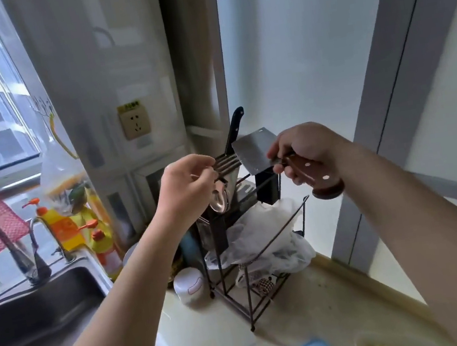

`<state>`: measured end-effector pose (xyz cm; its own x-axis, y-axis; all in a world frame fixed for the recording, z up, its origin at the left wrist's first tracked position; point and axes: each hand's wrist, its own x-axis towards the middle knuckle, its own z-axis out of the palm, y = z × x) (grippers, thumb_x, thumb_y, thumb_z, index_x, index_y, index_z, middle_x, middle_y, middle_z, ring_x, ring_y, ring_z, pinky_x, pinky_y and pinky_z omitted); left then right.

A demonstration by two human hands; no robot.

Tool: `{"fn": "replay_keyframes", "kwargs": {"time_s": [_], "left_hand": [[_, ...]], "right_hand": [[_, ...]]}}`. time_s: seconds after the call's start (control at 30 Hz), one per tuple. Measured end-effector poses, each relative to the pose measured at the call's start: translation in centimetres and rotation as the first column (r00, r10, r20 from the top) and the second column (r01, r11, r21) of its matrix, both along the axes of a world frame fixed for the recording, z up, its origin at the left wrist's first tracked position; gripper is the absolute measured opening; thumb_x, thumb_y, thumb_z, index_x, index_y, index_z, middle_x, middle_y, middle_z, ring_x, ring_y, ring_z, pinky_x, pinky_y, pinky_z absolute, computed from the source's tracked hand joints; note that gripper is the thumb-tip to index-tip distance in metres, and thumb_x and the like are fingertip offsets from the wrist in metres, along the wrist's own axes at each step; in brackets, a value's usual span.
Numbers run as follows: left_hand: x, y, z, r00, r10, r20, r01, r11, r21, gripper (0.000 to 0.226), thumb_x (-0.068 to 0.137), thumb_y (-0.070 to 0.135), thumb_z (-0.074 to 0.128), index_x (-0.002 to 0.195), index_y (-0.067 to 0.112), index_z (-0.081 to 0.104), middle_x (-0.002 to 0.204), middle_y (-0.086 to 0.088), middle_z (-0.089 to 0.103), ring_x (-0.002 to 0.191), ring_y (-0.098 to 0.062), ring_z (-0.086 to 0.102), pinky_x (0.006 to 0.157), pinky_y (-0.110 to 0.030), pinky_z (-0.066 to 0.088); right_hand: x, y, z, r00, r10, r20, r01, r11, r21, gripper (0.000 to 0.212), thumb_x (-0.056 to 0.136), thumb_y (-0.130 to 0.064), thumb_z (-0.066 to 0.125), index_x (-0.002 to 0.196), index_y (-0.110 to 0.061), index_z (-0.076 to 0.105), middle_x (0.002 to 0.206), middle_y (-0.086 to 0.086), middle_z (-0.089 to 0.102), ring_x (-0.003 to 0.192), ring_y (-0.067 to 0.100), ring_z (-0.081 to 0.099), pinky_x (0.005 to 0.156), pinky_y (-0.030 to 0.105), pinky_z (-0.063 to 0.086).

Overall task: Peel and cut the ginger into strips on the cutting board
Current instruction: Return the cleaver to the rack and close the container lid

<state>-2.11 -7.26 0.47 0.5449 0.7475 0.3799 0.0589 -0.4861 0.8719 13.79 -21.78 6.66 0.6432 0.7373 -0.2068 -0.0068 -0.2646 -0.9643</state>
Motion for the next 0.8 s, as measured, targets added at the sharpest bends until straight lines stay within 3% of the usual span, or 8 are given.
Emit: {"fn": "replay_keyframes", "kwargs": {"time_s": [0.13,0.23,0.37,0.47,0.53,0.63,0.73,0.8], "left_hand": [[0.3,2.0,-0.2,1.0,0.013,-0.008,-0.013,1.0,-0.013,0.02,0.093,0.006,0.059,0.102,0.016,0.074,0.085,-0.005,0.075,0.077,-0.019,0.073,0.083,-0.045,0.061],[0.3,3.0,-0.5,1.0,0.017,-0.014,-0.017,1.0,-0.009,0.02,0.094,0.006,0.059,0.104,0.015,0.074,0.083,-0.007,0.074,0.077,-0.022,0.072,0.08,-0.046,0.061],[0.3,3.7,-0.7,1.0,0.003,-0.027,-0.003,1.0,-0.015,0.018,0.095,0.007,0.059,0.102,0.018,0.071,0.088,-0.007,0.074,0.078,-0.021,0.072,0.08,-0.042,0.062],[0.1,4.4,-0.6,0.999,0.007,-0.04,-0.008,1.0,-0.023,0.019,0.095,0.006,0.059,0.099,0.021,0.071,0.089,-0.007,0.074,0.079,-0.021,0.072,0.078,-0.041,0.062],[0.0,4.9,-0.4,0.999,0.016,-0.043,-0.017,0.999,-0.028,0.02,0.094,0.006,0.059,0.099,0.021,0.071,0.091,-0.007,0.074,0.081,-0.023,0.072,0.077,-0.041,0.062],[0.0,5.4,-0.2,0.999,0.017,-0.049,-0.018,0.999,-0.032,0.021,0.095,0.005,0.058,0.102,0.019,0.071,0.095,-0.01,0.072,0.082,-0.024,0.072,0.076,-0.041,0.062],[0.3,5.9,-0.2,0.999,0.021,-0.044,-0.023,0.999,-0.042,0.019,0.096,0.006,0.058,0.106,0.017,0.071,0.096,-0.009,0.072,0.08,-0.021,0.073,0.073,-0.036,0.063],[0.7,6.1,-0.3,0.999,0.026,-0.047,-0.028,0.999,-0.04,0.019,0.096,0.007,0.059,0.107,0.017,0.07,0.095,-0.008,0.071,0.079,-0.018,0.072,0.071,-0.03,0.062]], "right_hand": [[1.9,3.5,0.2,1.0,0.017,0.005,-0.016,0.991,-0.135,0.025,0.094,0.0,0.038,0.093,-0.001,0.063,0.058,0.012,0.06,0.037,0.015,0.049,0.042,0.018,0.04],[2.6,4.9,0.1,1.0,0.018,0.013,-0.015,0.984,-0.179,0.025,0.095,0.001,0.037,0.095,0.002,0.062,0.065,0.014,0.06,0.036,0.014,0.049,0.039,0.017,0.042],[3.2,5.6,1.5,0.991,0.047,-0.129,-0.069,0.982,-0.175,0.024,0.097,-0.002,0.034,0.095,0.0,0.057,0.067,0.011,0.054,0.034,0.011,0.049,0.036,0.014,0.042],[4.1,6.1,3.5,0.961,0.071,-0.267,-0.096,0.992,-0.081,0.026,0.09,-0.009,0.04,0.091,0.005,0.061,0.064,0.013,0.059,0.038,0.014,0.056,0.035,0.017,0.047],[4.7,6.6,4.3,0.929,0.119,-0.35,-0.102,0.993,0.065,0.031,0.074,-0.013,0.053,0.09,0.01,0.065,0.068,0.017,0.062,0.041,0.015,0.058,0.037,0.019,0.049],[5.6,7.8,4.3,0.879,0.202,-0.432,-0.106,0.966,0.236,0.037,0.075,-0.003,0.036,0.096,0.008,0.065,0.074,0.015,0.062,0.048,0.015,0.06,0.045,0.02,0.054],[6.3,9.6,3.8,0.899,0.259,-0.353,-0.162,0.946,0.28,0.035,0.087,0.013,0.031,0.092,-0.002,0.062,0.075,0.012,0.06,0.055,0.012,0.063,0.054,0.019,0.057],[6.7,11.0,3.4,0.938,0.286,-0.195,-0.244,0.946,0.212,0.012,0.099,-0.004,0.057,0.089,-0.009,0.059,0.074,0.007,0.059,0.058,0.011,0.061,0.056,0.02,0.057]]}}
